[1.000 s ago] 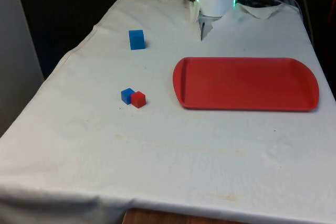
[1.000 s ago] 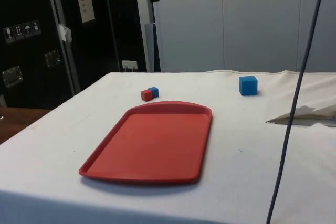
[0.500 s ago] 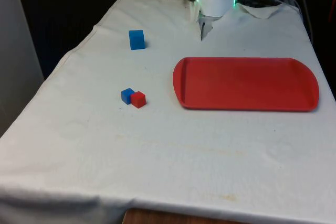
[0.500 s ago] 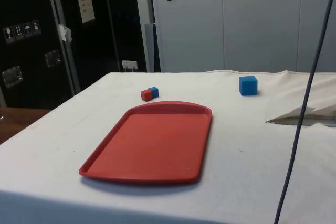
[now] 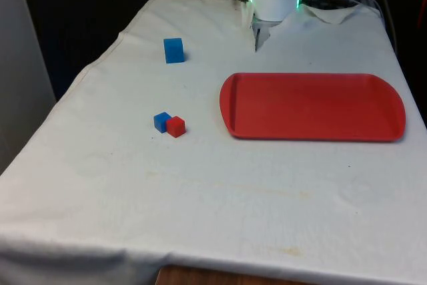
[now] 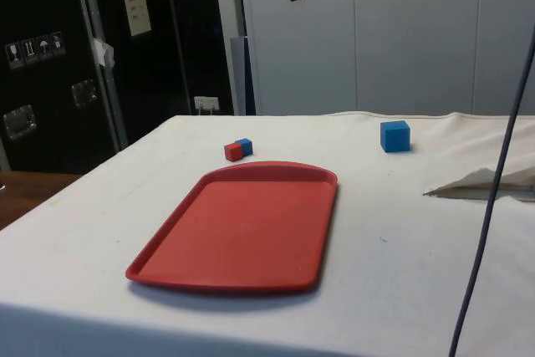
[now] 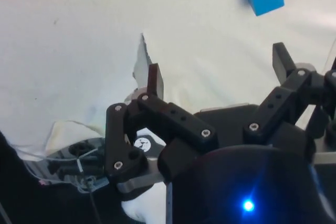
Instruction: Pick up the largest block and place it onto the tray.
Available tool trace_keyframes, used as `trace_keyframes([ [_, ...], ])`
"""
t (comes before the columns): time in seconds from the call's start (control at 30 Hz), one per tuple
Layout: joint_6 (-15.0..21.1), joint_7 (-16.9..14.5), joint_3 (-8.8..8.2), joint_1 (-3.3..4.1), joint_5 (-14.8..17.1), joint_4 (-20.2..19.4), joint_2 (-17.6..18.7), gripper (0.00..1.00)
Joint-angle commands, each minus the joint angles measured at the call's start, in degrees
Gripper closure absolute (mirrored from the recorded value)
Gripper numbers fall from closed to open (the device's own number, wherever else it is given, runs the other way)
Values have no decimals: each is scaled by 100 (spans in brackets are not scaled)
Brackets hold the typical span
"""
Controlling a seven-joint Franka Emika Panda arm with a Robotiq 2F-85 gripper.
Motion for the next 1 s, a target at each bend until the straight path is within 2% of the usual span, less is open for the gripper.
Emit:
trace_keyframes([
  [0.0, 40, -11, 0, -23, -109, -97, -92, 0],
  [0.07, 52, -29, -23, -46, -218, -206, -178, 0],
  [0.13, 6, -29, -40, -23, -166, -183, -143, 0],
  [0.17, 63, -34, -40, -52, -281, -281, -235, 0],
  [0.43, 132, -34, -109, -86, -573, -670, -453, 0],
  [0.47, 52, -40, -115, -63, -504, -613, -413, 0],
  [0.5, 138, -34, -115, -86, -596, -710, -476, 0],
  [0.7, 269, -40, -172, -109, -779, -1077, -590, 0],
  [0.73, 155, -46, -172, -86, -688, -963, -521, 0],
  [0.77, 292, -40, -178, -115, -802, -1129, -607, 0],
  [0.97, 561, -29, -264, -132, -945, -1558, -688, 0],
])
